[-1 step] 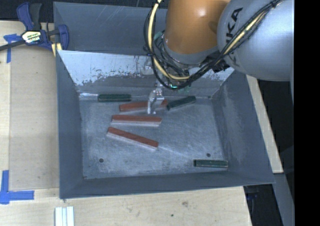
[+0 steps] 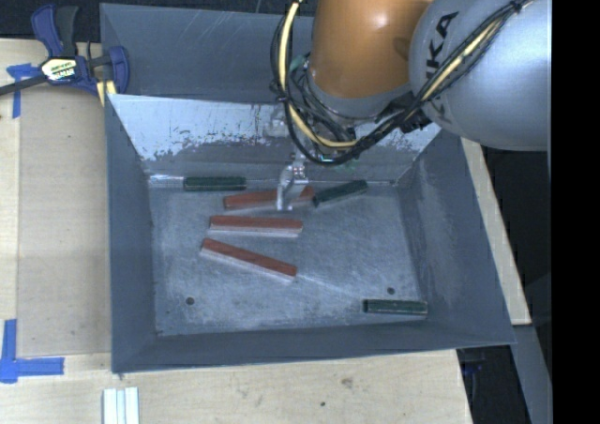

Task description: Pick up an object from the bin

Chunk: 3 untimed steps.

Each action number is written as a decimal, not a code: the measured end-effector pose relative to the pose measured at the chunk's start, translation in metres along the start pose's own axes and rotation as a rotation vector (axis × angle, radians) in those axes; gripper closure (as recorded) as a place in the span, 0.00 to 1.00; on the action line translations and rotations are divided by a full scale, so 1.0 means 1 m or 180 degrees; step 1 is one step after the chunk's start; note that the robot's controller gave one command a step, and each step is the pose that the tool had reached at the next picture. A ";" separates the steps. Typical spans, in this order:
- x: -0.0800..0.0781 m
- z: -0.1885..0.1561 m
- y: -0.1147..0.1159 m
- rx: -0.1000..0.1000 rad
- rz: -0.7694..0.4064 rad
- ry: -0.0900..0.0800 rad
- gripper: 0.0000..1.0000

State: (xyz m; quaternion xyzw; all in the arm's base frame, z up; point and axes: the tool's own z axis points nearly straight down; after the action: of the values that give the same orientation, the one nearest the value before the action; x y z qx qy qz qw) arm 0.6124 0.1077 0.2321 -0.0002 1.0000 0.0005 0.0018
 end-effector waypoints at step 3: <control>0.017 0.096 0.034 0.0001 -0.0430 0.0011 0.00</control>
Offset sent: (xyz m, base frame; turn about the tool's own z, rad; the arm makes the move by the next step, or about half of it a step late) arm -0.0070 0.0142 -0.1128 0.0158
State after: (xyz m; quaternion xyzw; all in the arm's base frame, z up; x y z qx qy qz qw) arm 0.5957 0.1414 0.1364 -0.0677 0.9977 0.0002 0.0001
